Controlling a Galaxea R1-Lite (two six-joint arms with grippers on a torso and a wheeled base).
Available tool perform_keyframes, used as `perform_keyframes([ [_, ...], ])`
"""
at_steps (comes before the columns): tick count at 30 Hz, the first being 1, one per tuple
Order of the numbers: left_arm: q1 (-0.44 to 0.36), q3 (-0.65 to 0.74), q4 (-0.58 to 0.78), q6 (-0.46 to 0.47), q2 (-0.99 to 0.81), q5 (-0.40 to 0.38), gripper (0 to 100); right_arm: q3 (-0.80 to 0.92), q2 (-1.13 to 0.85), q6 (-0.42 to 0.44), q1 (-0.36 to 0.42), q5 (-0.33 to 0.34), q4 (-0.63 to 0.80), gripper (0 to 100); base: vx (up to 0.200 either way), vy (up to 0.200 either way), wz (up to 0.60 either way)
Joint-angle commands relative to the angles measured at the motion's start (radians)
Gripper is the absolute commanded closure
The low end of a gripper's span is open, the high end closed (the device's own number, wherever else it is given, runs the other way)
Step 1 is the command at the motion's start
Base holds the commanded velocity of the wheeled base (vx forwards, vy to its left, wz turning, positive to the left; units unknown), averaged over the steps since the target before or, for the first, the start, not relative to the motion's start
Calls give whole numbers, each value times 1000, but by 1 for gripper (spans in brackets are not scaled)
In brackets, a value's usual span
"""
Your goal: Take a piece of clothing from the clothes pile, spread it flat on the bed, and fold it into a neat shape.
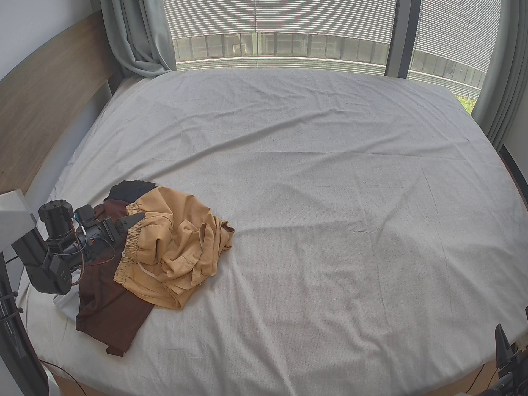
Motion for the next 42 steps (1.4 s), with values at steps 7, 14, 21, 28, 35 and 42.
perform_keyframes([
  [7,-40,-17,-2,-52,16,0,0,13,-15,1,0,0,0,0,0,0,0],
  [14,-77,-19,-9,-63,29,5,0,13,-13,1,0,0,0,0,0,0,0],
  [21,-77,-20,-16,-63,52,5,0,13,-15,1,0,-1,0,0,0,0,0],
  [28,-70,-48,-23,-65,81,11,0,13,-15,1,0,-1,0,0,0,0,0],
  [35,-67,-56,-26,-109,75,11,100,13,-15,1,0,-1,0,0,0,0,0],
  [42,-69,-50,-43,-109,78,0,100,13,-15,1,0,-1,0,0,0,0,0],
])
